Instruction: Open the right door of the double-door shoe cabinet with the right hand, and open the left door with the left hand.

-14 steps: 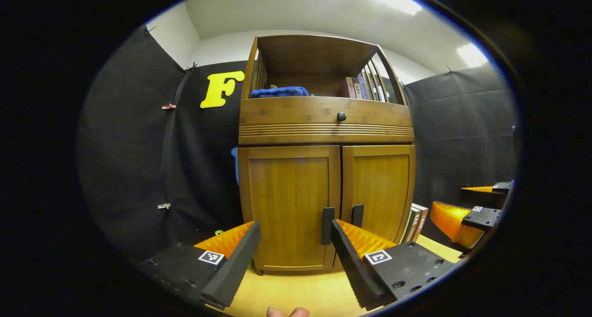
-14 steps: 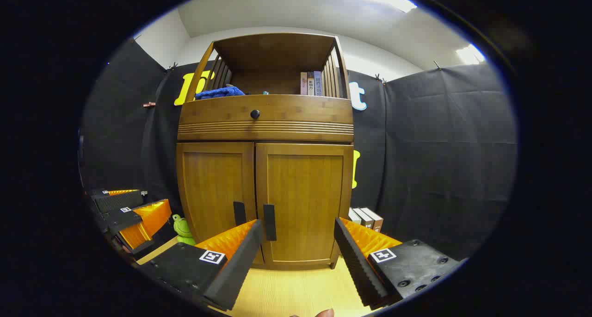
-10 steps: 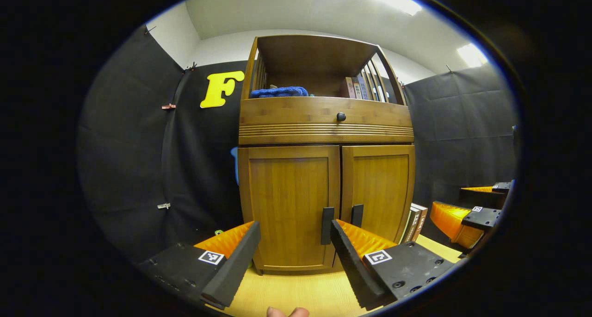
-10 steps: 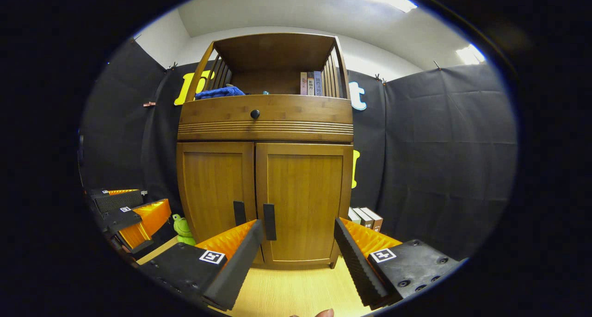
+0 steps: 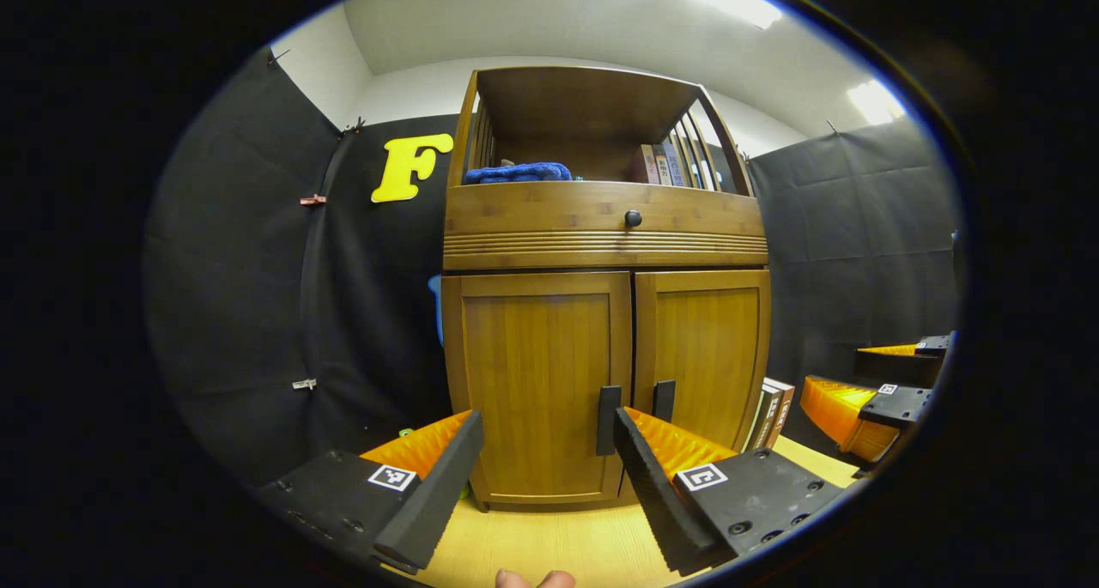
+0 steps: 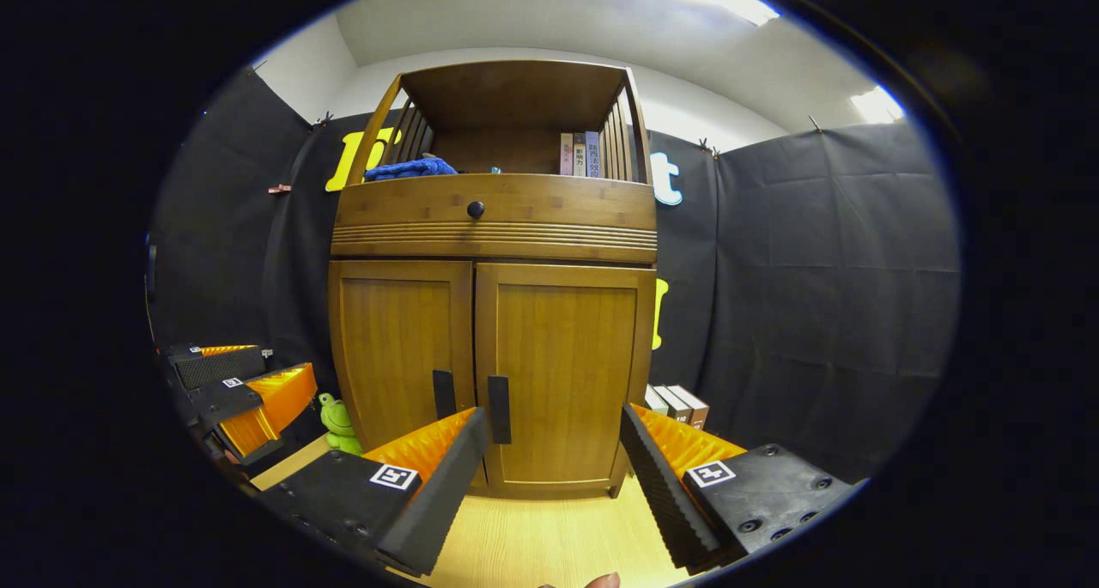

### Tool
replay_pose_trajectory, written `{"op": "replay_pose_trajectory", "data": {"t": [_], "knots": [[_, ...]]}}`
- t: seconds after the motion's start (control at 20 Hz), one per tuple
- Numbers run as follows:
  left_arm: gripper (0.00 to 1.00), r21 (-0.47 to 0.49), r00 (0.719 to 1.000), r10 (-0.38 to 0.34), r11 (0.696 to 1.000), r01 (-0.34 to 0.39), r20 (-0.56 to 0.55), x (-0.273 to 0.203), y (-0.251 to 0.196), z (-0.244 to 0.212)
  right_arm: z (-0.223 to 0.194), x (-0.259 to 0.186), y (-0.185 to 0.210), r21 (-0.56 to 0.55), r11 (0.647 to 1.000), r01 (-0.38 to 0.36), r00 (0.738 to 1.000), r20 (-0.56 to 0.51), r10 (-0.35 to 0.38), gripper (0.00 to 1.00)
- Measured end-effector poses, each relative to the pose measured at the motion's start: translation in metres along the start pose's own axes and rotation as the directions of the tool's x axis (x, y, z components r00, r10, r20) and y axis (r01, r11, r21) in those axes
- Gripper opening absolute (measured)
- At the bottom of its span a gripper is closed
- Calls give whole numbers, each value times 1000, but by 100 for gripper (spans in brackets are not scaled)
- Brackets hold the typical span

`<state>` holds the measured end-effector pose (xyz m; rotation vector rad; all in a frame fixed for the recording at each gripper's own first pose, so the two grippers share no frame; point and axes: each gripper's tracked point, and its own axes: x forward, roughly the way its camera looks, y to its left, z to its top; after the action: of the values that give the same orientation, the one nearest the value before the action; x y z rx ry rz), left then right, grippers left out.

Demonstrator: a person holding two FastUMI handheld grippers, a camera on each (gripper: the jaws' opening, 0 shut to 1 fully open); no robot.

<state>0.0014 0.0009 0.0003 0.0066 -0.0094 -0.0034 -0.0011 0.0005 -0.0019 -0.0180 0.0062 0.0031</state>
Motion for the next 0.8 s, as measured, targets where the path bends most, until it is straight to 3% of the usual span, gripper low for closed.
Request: {"op": "replay_pose_trajectory", "data": {"t": [0.4, 0.8], "knots": [[92, 3, 1000, 2, 1000, -2, 3, 7, 9, -1, -3, 15, 10, -15, 1000, -5, 1000, -2, 5, 97], [95, 15, 1000, 18, 1000, -17, -25, 15, 34, -18, -38, 87, 32, 14, 999, -38, 997, -69, 39, 98]]}}
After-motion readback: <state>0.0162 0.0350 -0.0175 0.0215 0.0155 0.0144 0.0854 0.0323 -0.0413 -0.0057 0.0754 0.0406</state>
